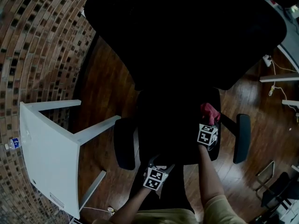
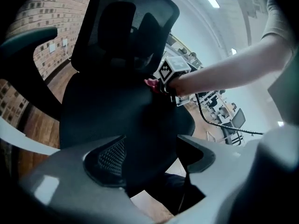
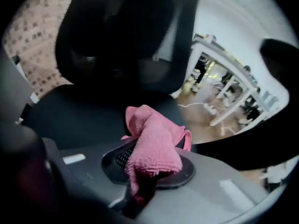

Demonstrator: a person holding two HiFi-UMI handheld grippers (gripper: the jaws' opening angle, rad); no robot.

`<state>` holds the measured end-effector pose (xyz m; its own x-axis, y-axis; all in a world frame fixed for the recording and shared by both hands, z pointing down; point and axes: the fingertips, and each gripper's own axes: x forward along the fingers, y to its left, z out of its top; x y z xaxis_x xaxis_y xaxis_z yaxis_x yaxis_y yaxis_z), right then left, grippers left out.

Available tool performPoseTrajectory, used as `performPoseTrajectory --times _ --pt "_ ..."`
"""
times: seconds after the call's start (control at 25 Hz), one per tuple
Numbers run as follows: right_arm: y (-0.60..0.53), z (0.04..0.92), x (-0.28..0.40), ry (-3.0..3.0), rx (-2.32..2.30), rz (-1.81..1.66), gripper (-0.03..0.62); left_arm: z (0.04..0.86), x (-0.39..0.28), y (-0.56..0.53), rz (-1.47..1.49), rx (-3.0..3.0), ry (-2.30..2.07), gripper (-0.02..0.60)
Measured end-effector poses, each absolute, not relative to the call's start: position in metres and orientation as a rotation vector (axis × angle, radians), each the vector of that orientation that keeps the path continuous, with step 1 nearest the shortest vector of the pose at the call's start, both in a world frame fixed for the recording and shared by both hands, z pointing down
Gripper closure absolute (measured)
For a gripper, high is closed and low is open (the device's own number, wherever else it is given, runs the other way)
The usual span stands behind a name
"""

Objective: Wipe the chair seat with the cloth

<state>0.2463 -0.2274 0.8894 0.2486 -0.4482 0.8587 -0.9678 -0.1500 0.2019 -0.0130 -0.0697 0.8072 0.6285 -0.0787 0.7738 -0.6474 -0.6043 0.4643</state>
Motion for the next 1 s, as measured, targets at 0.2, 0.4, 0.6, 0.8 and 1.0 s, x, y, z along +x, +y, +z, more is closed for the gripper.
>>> performPoseTrajectory --times 0.2,0.4,0.6,0.8,1.0 --pt "-0.227 0.888 0.25 -1.306 1.705 0.975 0.534 0.804 -0.017 -0.074 0.924 2.059 -0.605 0.252" --pt "-0.256 0.873 0.027 -1.938 1.15 1.394 0.534 0.803 -0.031 -0.064 0.932 2.042 -0.602 0.239" --pt "-0.244 0.869 -0.12 -2.154 0.902 1.573 0.533 0.805 -0.039 -0.052 0.951 2.016 -0.62 0.237" --pt "-0.238 0.897 0.01 -1.857 1.437 1.452 0.534 0.811 -0.037 -0.05 0.95 2.007 -0.63 0.238" --pt "-0.189 0.883 0.246 -1.282 1.819 1.069 0.534 0.808 -0.015 -0.041 0.916 2.024 -0.595 0.238"
